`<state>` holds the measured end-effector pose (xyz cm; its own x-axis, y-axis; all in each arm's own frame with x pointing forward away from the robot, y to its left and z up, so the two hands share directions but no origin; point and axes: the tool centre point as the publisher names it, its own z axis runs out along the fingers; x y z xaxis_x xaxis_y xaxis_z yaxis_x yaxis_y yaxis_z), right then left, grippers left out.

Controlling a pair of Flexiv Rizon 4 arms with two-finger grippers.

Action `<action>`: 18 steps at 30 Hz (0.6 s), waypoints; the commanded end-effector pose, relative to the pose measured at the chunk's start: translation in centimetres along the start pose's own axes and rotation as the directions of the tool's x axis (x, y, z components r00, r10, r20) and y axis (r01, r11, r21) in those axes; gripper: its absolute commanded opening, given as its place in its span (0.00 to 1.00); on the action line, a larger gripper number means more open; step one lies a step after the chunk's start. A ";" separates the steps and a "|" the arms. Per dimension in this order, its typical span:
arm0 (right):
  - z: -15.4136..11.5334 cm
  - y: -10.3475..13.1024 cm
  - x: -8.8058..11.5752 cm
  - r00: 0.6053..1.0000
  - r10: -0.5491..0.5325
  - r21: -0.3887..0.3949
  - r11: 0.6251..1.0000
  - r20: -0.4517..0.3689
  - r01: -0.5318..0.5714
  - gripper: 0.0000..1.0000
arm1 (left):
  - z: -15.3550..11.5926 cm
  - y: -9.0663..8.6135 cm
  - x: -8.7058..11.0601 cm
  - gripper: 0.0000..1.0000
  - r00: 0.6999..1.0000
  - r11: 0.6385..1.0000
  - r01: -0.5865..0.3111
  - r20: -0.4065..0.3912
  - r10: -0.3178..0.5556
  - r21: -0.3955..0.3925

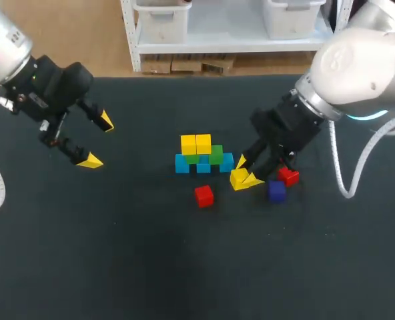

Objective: Place the blue cubes, place green cubes on the blue cubes, place the yellow cubes on the green cubes, then place the red cubes on the yellow cubes, and place purple cube on the red cubes.

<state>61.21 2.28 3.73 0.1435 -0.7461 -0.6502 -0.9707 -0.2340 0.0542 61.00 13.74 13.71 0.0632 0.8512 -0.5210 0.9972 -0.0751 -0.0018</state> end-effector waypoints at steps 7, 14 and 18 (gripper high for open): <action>-2.0 -0.4 -1.5 0.996 0.046 0.164 0.986 -0.077 -0.033 0.00 | 0.0 -0.1 0.1 1.00 1.000 1.000 -0.004 0.004 0.004 -0.002; -2.7 -2.4 -2.6 0.993 0.066 0.190 0.981 -0.096 -0.047 0.00 | 0.0 -0.1 0.1 1.00 1.000 1.000 -0.004 0.004 0.004 -0.002; -2.9 -4.0 -2.5 0.991 0.092 0.213 0.975 -0.101 -0.068 0.00 | 0.0 -0.1 0.1 1.00 1.000 1.000 -0.004 0.004 0.004 -0.002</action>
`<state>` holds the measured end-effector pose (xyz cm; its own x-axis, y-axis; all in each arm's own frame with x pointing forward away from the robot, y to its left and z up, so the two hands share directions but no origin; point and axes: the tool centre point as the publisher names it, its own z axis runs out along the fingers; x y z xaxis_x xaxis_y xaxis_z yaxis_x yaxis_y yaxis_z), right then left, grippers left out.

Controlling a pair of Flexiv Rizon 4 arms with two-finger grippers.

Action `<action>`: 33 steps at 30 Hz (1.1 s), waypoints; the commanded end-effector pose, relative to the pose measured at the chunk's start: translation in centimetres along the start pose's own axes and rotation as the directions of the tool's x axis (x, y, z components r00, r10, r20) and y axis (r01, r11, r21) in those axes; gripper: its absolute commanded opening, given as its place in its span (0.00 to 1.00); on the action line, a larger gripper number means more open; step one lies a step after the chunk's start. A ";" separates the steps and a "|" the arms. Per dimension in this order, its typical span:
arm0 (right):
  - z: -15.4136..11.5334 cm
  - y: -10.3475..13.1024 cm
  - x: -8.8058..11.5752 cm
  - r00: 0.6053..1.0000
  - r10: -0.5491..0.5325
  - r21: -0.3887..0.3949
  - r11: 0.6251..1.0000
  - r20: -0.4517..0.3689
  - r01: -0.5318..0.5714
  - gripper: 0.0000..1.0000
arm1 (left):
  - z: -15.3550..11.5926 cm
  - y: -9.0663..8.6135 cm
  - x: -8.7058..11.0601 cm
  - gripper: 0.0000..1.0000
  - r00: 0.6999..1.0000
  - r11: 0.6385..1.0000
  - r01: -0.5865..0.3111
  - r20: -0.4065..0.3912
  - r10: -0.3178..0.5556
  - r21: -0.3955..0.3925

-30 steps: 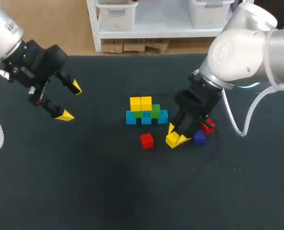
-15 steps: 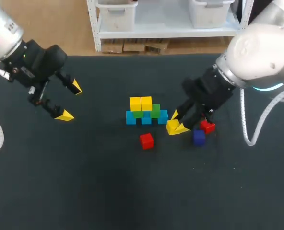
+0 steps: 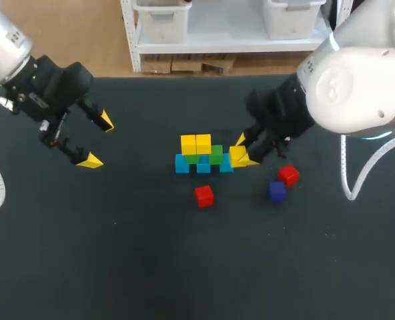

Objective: Place the blue cubes, place green cubes on the blue cubes, place the yellow cubes on the green cubes, then place the red cubes on the yellow cubes, and place purple cube on the red cubes.

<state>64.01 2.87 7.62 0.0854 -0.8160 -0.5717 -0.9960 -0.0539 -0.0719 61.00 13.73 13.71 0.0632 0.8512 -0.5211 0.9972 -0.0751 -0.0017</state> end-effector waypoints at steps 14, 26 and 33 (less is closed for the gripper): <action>2.0 -4.4 -0.5 0.999 0.047 0.021 0.999 -0.012 -0.047 0.00 | 0.0 -0.1 0.1 1.00 1.000 1.000 -0.004 0.004 0.004 -0.002; 3.0 -5.2 -0.7 0.998 0.060 0.013 0.998 -0.014 -0.060 0.00 | 0.0 -0.1 0.1 1.00 1.000 1.000 -0.004 0.004 0.004 -0.002; 3.5 -5.2 -1.2 0.999 0.049 0.006 0.999 -0.018 -0.049 0.00 | 0.0 -0.1 0.1 1.00 1.000 1.000 -0.004 0.004 0.004 -0.002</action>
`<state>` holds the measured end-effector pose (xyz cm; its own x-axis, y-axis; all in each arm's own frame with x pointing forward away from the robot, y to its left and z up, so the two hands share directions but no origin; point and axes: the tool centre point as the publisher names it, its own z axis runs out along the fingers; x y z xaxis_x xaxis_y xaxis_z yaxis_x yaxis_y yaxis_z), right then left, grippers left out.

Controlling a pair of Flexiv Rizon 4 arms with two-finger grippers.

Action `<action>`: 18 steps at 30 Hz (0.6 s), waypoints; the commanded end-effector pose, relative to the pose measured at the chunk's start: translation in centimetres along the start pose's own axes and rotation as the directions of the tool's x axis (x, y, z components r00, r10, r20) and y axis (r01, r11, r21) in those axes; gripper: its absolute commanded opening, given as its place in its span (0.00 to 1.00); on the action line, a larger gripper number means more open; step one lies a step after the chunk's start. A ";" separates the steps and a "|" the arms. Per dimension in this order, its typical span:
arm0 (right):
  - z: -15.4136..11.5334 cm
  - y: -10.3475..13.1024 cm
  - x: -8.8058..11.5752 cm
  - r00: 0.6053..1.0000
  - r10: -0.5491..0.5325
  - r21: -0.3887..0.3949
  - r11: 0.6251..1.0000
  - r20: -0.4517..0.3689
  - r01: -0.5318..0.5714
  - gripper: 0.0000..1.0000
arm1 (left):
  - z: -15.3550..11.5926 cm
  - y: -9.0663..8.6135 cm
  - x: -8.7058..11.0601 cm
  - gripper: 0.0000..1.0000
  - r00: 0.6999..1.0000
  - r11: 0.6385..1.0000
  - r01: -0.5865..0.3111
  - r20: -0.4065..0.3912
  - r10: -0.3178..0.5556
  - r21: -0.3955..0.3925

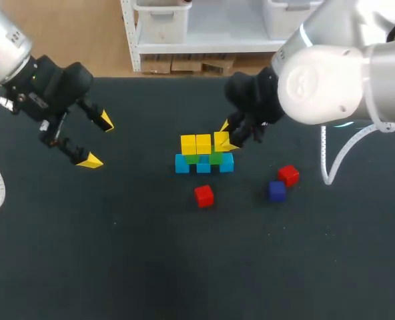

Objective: Place the blue cubes, place green cubes on the blue cubes, place the yellow cubes on the green cubes, then place the red cubes on the yellow cubes, and place purple cube on the red cubes.

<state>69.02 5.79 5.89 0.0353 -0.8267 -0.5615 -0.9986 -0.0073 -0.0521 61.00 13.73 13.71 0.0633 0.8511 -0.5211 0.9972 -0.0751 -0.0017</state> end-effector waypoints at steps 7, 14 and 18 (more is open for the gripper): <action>0.4 -0.2 -0.4 1.000 -0.007 -0.008 1.000 0.000 0.007 0.00 | 0.0 -0.1 0.1 1.00 1.000 1.000 -0.004 0.004 0.004 -0.002; 0.6 -0.1 -0.3 1.000 -0.006 -0.009 1.000 0.002 0.006 0.00 | 0.0 -0.1 0.1 1.00 1.000 1.000 -0.004 0.004 0.004 -0.002; 0.7 -0.1 -0.1 1.000 -0.002 -0.010 1.000 0.003 0.002 0.00 | 0.0 -0.1 0.1 1.00 1.000 1.000 -0.004 0.004 0.004 -0.002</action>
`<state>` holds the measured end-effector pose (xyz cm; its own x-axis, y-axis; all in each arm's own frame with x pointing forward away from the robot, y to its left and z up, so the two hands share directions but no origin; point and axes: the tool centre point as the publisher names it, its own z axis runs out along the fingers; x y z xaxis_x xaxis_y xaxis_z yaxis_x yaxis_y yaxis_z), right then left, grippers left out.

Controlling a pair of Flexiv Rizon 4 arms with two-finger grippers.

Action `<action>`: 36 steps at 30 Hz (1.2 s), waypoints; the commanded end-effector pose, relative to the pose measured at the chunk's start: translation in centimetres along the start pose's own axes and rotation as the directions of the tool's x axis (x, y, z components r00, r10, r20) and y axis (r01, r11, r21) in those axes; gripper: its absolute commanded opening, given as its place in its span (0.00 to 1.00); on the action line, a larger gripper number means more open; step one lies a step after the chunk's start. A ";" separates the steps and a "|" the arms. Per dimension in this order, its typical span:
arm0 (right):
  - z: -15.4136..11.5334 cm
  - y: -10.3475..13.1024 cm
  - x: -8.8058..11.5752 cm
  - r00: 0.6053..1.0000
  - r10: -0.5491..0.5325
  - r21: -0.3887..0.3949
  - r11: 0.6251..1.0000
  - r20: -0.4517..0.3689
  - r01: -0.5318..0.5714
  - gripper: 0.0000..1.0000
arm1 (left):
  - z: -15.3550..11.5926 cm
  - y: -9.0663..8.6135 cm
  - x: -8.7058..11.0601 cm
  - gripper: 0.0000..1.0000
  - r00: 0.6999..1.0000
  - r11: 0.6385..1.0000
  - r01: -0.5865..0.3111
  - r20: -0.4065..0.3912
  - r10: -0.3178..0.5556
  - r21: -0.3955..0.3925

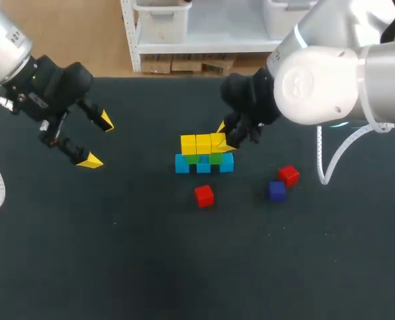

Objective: Place the blue cubes, place green cubes on the blue cubes, place the yellow cubes on the green cubes, then place the red cubes on the yellow cubes, and place purple cube on the red cubes.

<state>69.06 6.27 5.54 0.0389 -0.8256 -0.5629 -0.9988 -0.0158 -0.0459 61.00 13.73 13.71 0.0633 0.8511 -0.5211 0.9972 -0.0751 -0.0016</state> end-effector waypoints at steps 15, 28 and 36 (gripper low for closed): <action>0.2 -0.2 0.1 1.000 0.006 -0.001 1.000 -0.001 -0.006 0.01 | 0.0 -0.1 0.1 1.00 1.000 1.000 -0.004 0.004 0.004 -0.002; 0.5 -0.3 -0.1 1.000 0.002 -0.006 1.000 -0.007 -0.002 0.40 | 0.0 -0.1 0.1 1.00 1.000 1.000 -0.004 0.004 0.004 -0.002; 0.6 -0.3 0.0 1.000 0.000 -0.007 1.000 -0.010 0.000 0.57 | 0.0 -0.1 0.1 1.00 1.000 1.000 -0.004 0.004 0.004 -0.002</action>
<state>69.28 6.56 5.14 0.0396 -0.8298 -0.5566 -0.9989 -0.0196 -0.0420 61.00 13.73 13.71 0.0632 0.8511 -0.5212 0.9972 -0.0751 -0.0017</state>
